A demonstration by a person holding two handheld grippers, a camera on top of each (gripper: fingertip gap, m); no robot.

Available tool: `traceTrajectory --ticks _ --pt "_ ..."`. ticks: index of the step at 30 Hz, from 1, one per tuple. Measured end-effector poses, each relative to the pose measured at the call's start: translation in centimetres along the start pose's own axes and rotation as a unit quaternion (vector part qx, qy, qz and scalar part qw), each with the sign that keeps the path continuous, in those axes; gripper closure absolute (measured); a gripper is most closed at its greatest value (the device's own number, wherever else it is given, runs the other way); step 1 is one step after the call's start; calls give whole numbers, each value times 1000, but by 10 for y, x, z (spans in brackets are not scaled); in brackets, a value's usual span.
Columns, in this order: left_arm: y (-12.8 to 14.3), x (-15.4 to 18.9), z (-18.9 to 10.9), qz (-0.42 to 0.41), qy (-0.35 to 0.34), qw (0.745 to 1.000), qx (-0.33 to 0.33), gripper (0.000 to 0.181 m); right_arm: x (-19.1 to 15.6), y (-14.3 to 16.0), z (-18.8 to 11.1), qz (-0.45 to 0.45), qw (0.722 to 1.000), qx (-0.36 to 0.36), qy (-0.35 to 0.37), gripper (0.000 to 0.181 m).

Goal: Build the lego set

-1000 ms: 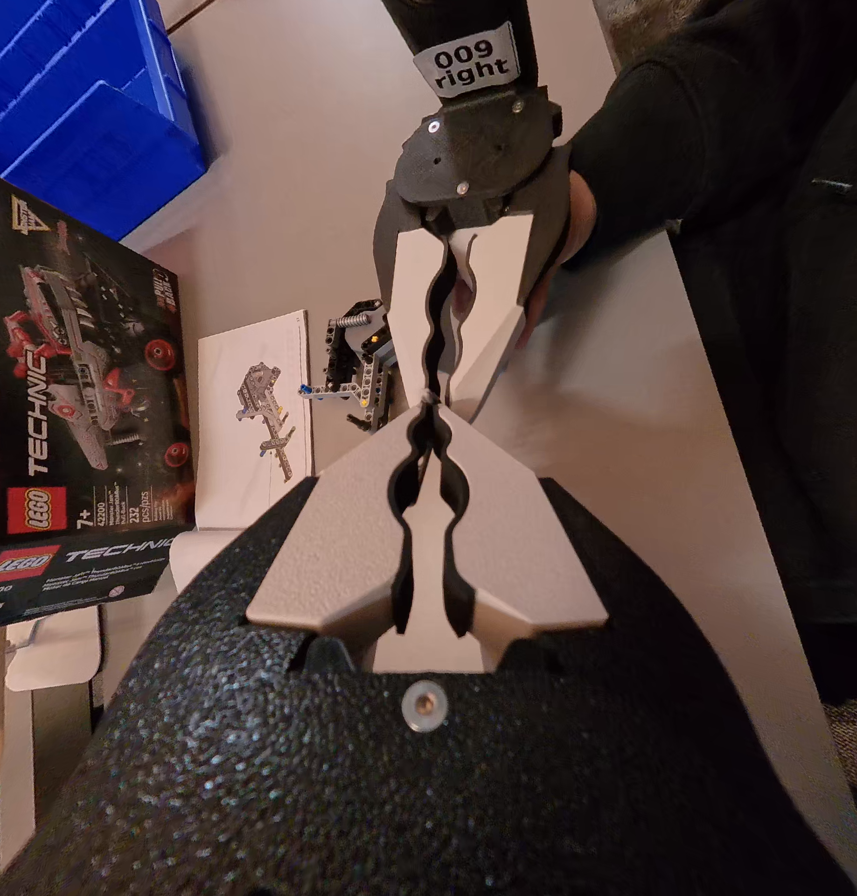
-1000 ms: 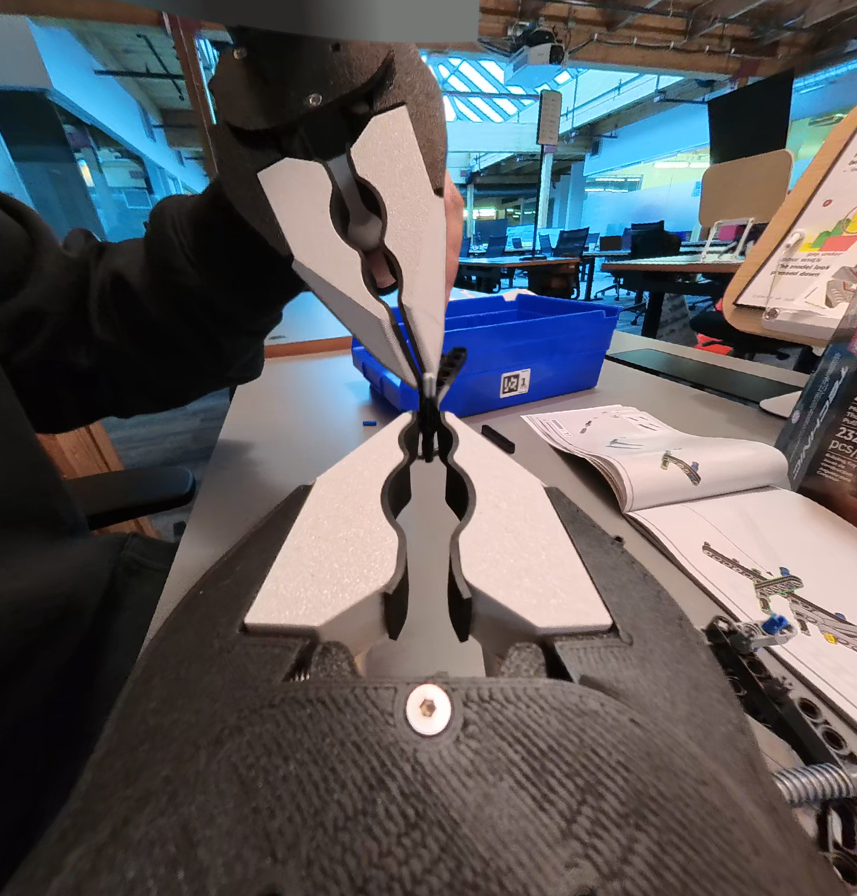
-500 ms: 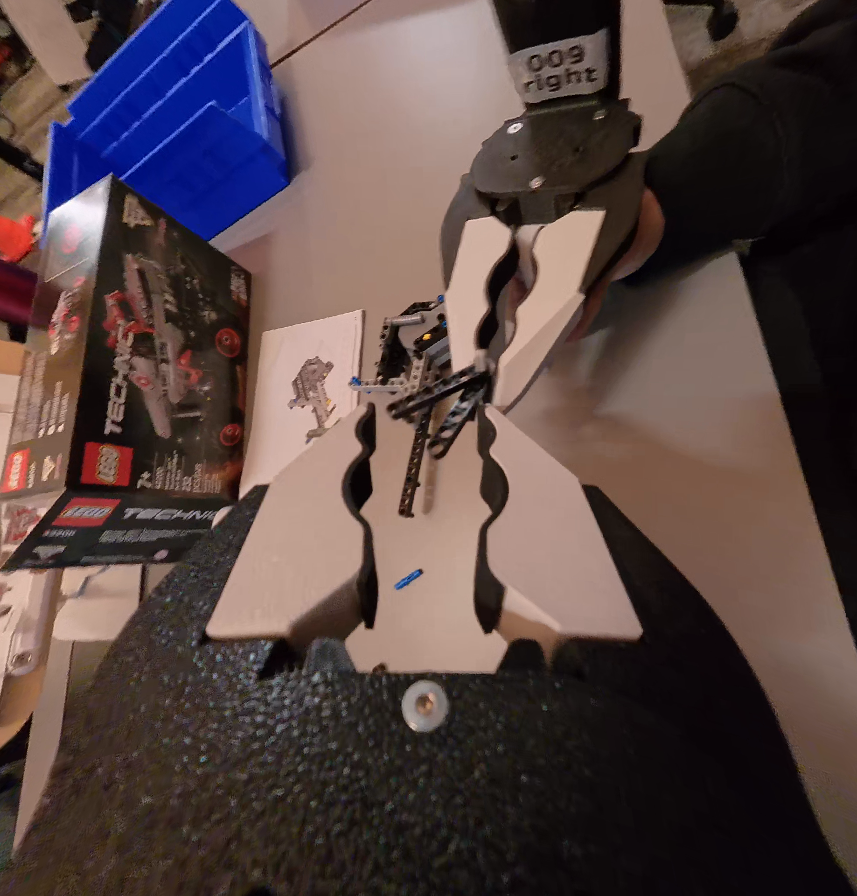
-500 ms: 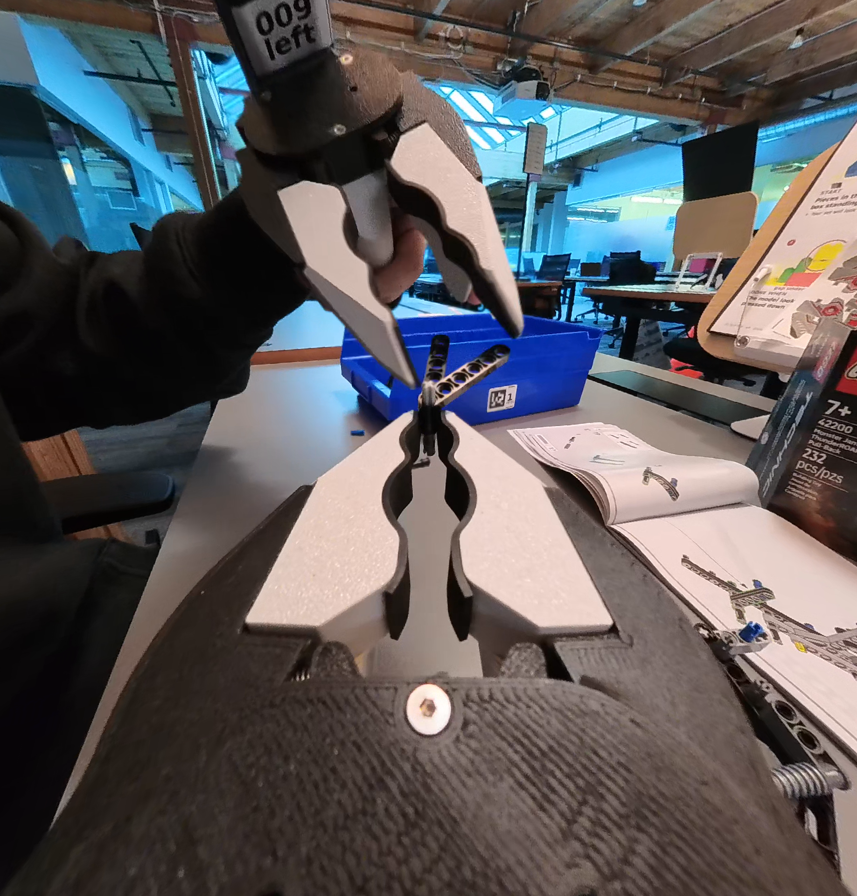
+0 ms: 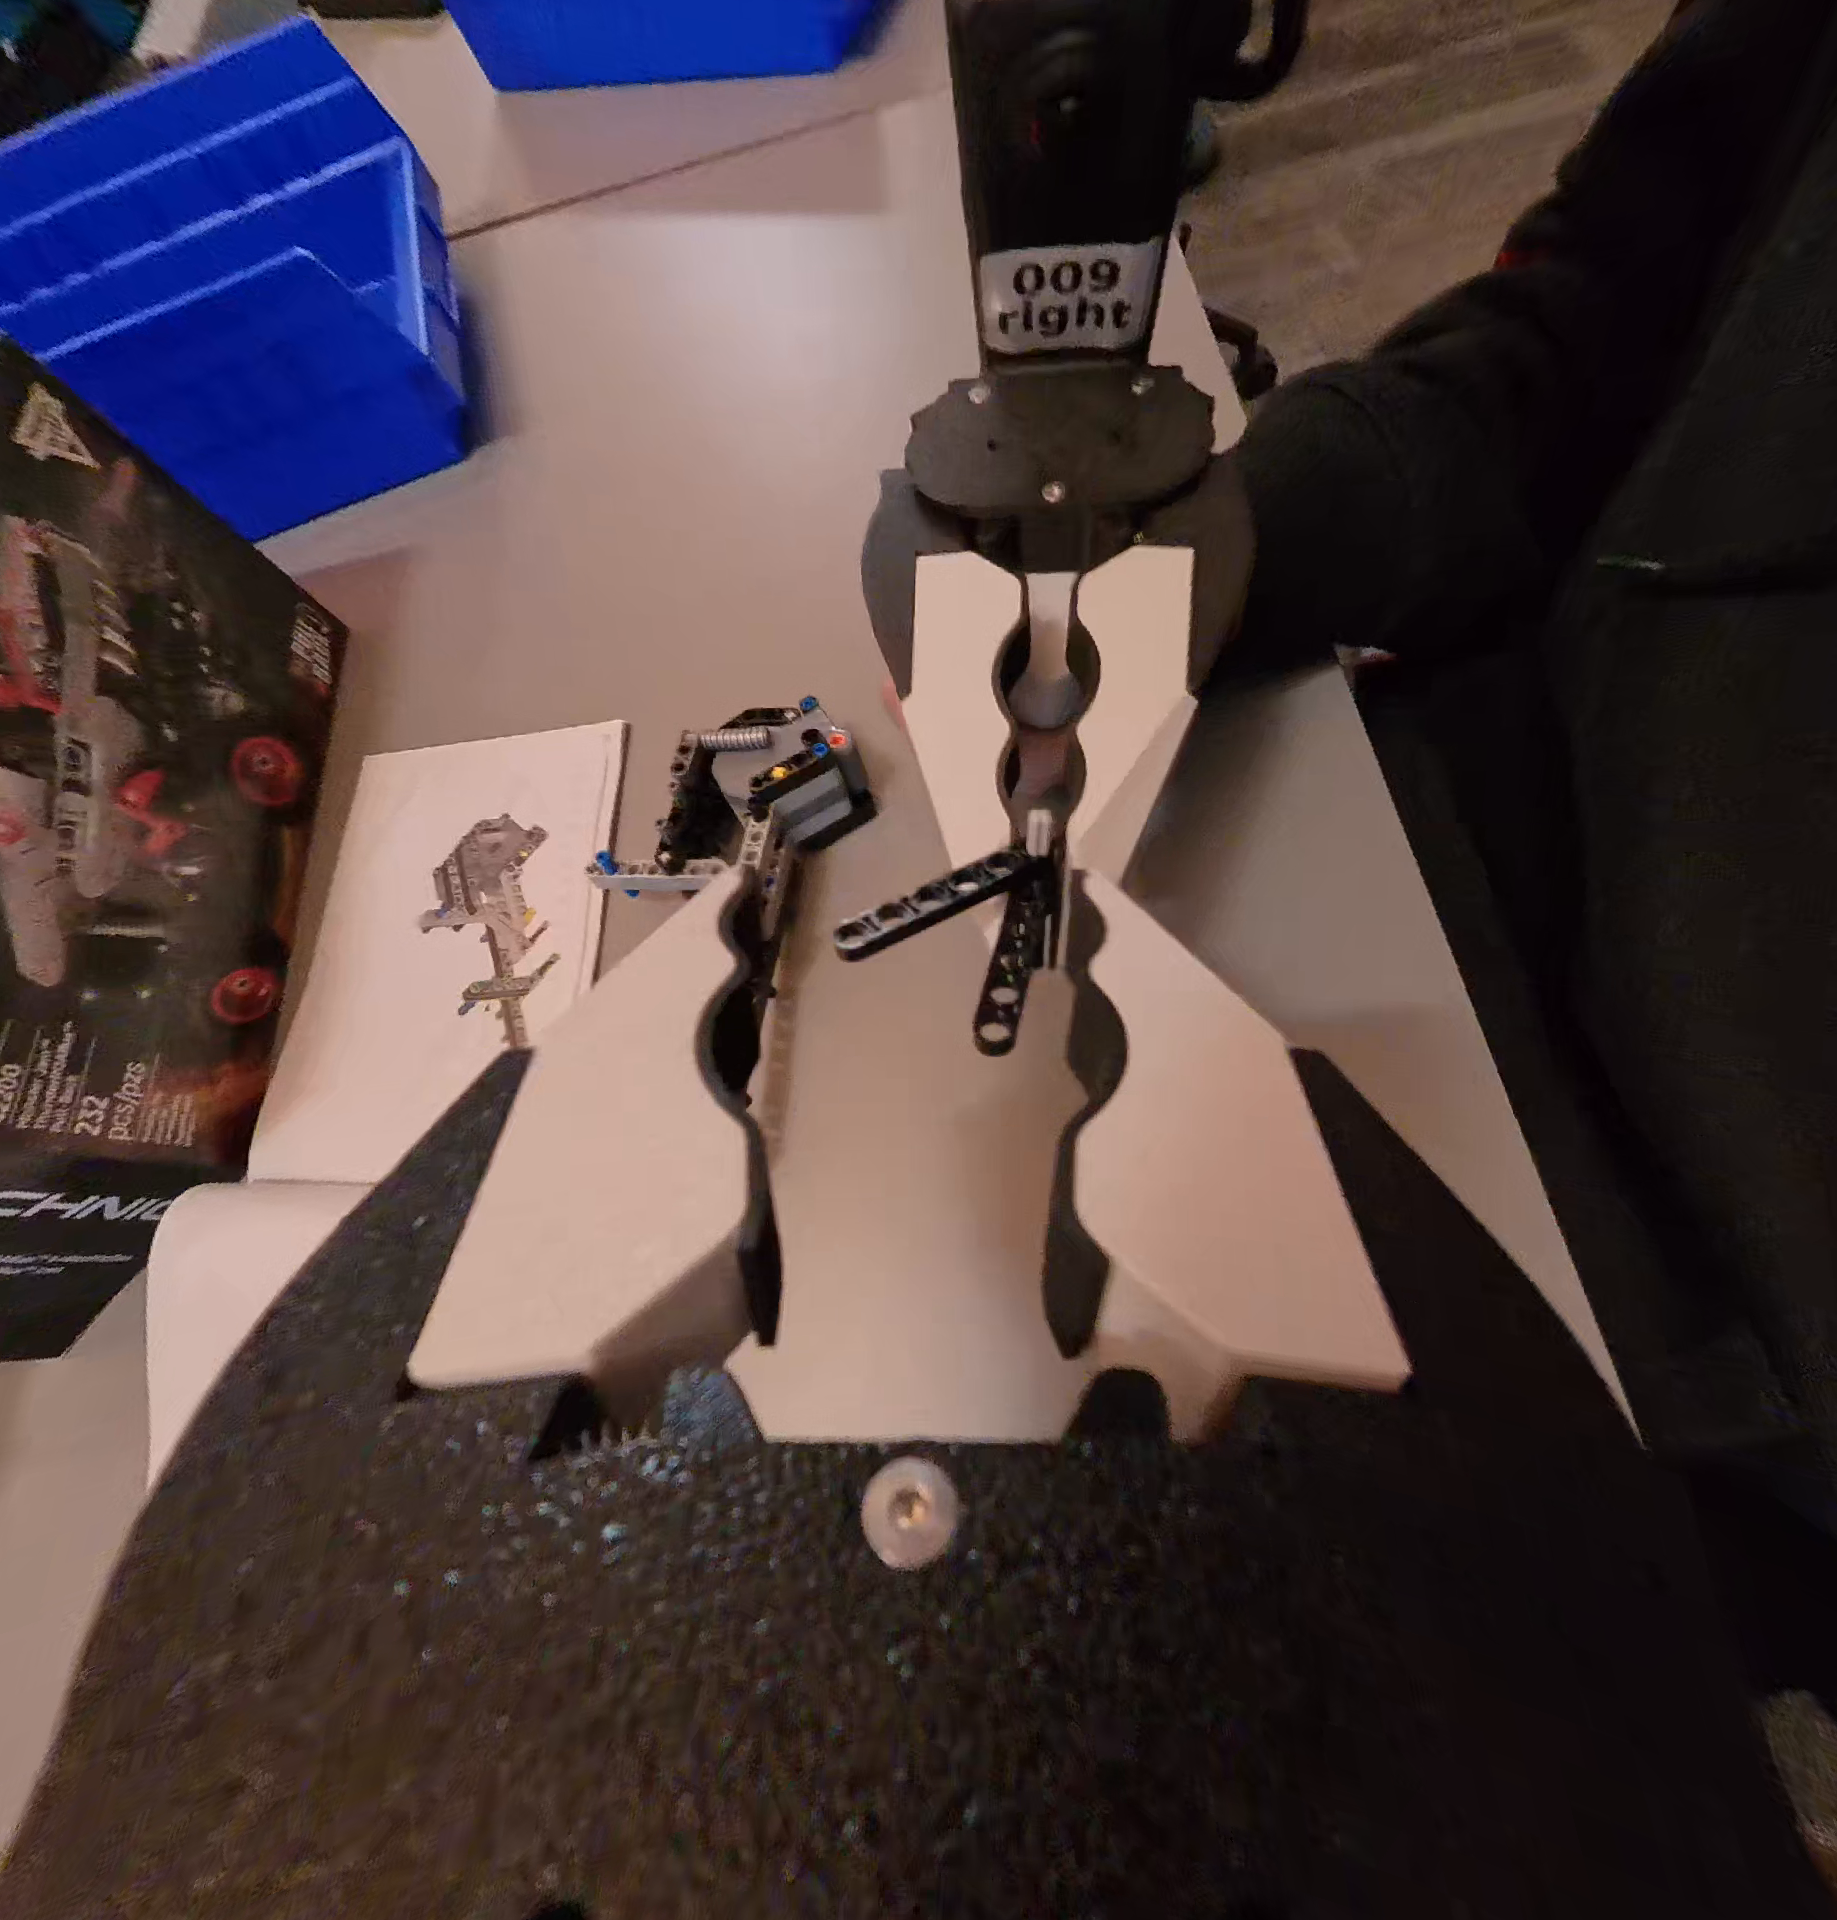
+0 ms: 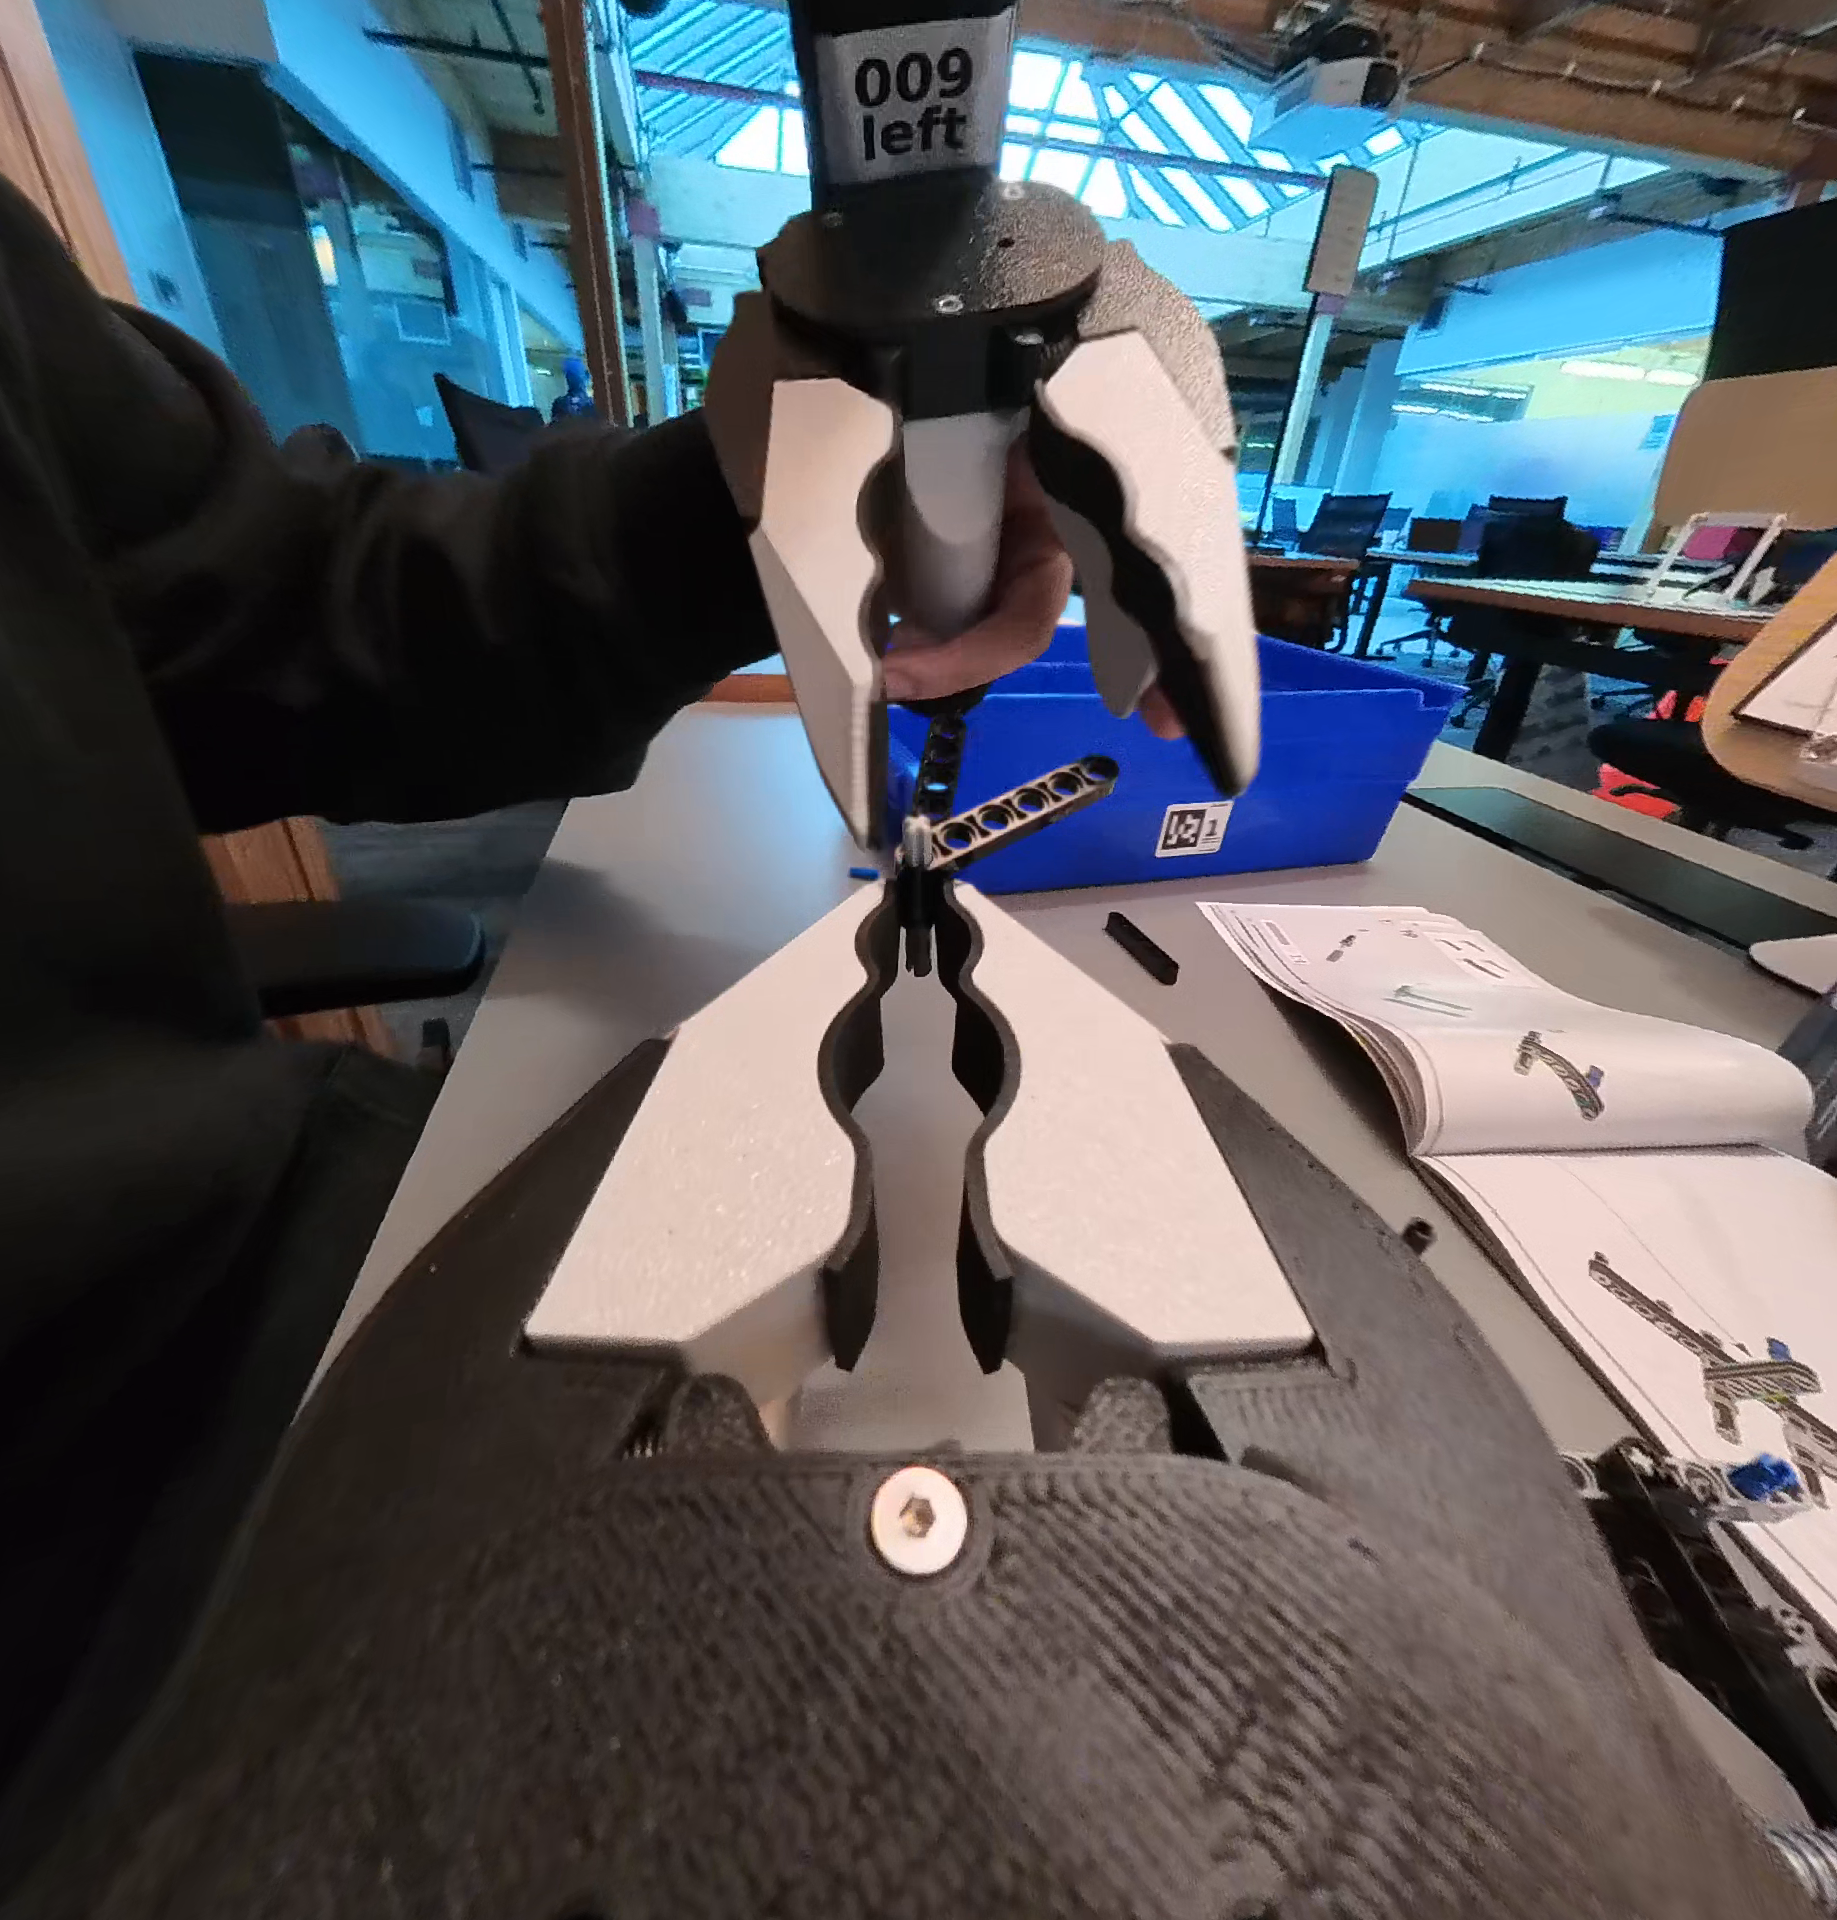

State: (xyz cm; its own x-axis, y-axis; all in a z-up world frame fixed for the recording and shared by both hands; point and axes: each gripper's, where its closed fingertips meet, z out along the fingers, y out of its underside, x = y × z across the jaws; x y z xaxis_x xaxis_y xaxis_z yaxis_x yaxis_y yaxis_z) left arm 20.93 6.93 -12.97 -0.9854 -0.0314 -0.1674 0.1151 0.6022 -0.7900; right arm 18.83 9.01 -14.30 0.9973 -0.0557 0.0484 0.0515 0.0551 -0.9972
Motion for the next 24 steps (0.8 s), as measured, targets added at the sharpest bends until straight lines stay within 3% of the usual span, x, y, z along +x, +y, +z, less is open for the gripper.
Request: traceTrajectory --ticks 2,11,19,22,24 --pt "4 5 1 4 17 1000 -10 133 1 0 0 0 1000 2 5 177" --pt "11 5 -17 10 -24 1000 10 164 13 2 0 15 999 -8 38 177" --pt "26 12 -30 -14 -49 999 7 158 11 14 7 -25 997 -57 51 177" --pt "43 -8 -55 -37 -138 989 -28 155 12 18 7 -61 993 -81 63 177" --pt "74 -23 -79 -76 -215 969 -96 157 11 20 8 -68 992 -90 64 177"
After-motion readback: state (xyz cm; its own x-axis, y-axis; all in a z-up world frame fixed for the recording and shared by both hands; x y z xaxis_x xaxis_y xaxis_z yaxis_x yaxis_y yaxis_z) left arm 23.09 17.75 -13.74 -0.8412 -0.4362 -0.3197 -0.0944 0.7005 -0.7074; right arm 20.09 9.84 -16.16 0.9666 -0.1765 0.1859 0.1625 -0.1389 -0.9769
